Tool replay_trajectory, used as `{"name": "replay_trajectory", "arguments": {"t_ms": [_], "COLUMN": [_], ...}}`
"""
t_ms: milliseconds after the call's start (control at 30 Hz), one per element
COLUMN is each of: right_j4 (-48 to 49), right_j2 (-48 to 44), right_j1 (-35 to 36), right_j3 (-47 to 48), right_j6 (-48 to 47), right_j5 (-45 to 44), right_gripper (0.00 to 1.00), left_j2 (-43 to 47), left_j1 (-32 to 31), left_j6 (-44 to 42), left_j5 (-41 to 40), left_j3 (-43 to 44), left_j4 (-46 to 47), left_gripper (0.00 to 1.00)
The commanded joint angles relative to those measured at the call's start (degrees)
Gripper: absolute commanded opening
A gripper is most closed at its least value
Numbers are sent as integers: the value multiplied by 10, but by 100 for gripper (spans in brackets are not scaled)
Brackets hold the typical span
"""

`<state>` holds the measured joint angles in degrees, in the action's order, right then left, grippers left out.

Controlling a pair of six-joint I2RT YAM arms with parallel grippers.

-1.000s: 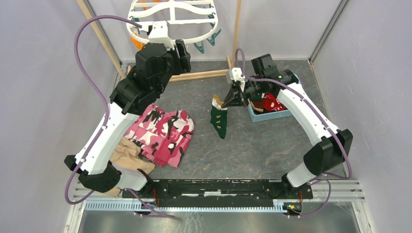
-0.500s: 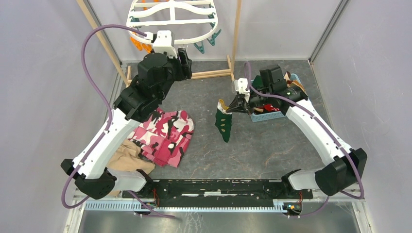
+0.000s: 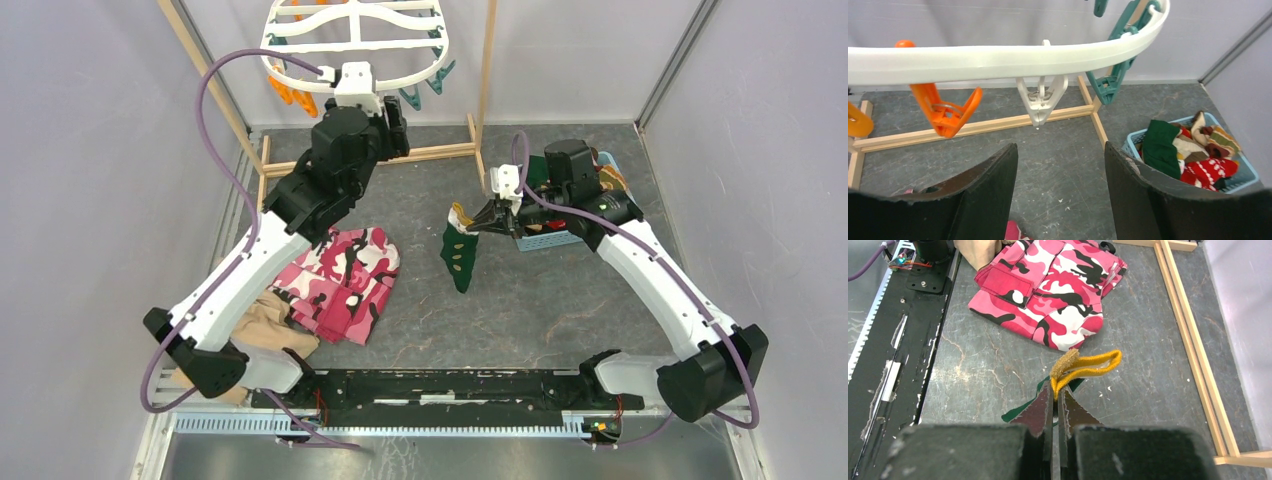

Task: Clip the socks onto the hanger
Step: Open the clamp at the hanger.

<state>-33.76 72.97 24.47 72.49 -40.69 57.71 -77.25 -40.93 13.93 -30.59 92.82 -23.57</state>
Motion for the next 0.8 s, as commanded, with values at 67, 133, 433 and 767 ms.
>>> {"name": "replay_trajectory", "arguments": {"t_ms": [67, 133, 433, 767], "right_j4": [24, 23, 26, 23], "right_j2": [-12, -12, -14, -13], "right_j1": [-1, -2, -1, -1], "right_j3": [-14, -16, -17, -14], "right_j6": [12, 11, 14, 10], "right_j5": [0, -1, -3, -7], "right_gripper": [0, 0, 0, 0], "left_j2": [-48, -53, -74, -106], "left_j1": [-1, 0, 18, 43], "left_j6": [-58, -69, -97, -106], "left_j5": [-67, -77, -77, -49], "left_j3": [42, 44, 57, 91], "left_j4": [51, 65, 114, 123], "left_gripper": [71, 69, 68, 60]}}
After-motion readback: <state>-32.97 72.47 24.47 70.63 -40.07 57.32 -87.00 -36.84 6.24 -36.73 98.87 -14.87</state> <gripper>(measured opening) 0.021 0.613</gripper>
